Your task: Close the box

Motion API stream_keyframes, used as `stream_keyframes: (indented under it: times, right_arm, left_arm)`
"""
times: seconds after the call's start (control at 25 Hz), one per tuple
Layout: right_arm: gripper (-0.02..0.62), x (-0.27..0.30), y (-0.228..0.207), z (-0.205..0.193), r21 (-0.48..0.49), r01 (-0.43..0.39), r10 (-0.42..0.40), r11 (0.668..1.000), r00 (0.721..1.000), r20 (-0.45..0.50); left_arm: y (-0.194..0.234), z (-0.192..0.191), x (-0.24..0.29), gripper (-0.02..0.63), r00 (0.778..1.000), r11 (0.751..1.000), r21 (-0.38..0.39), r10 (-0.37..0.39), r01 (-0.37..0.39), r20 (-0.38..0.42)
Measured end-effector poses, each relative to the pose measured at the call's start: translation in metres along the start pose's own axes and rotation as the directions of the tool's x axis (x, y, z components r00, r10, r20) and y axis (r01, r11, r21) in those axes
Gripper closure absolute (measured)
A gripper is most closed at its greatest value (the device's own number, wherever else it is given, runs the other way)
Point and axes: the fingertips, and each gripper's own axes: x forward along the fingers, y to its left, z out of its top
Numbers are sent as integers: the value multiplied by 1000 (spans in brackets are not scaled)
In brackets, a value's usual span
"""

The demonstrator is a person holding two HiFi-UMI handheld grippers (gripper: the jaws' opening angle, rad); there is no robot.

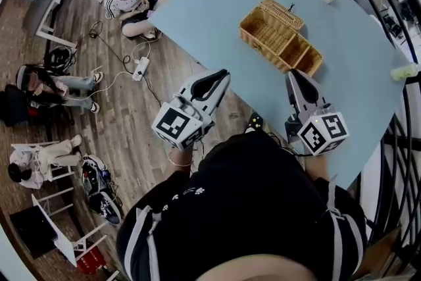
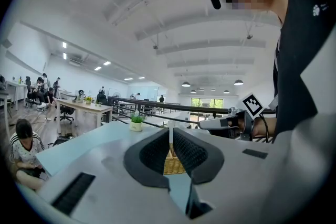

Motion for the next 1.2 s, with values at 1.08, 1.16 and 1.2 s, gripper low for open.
stream_keyframes:
  times: [1.08,1.16,1.2]
  right_arm:
    - [549,63,-98,5,85,303,-305,949,952,13]
    - [549,69,-101,7,94,337,-339,937,941,8]
    - [548,72,-104,8,98,351,-353,931,936,7]
  left_arm:
    - [127,-19,139,580,956,962,-91,-266,256,-125]
    - [136,-21,150,580,944,953,-98,-299,288,-136]
    - [140,-22,155,580,939,948,-105,-314,301,-140]
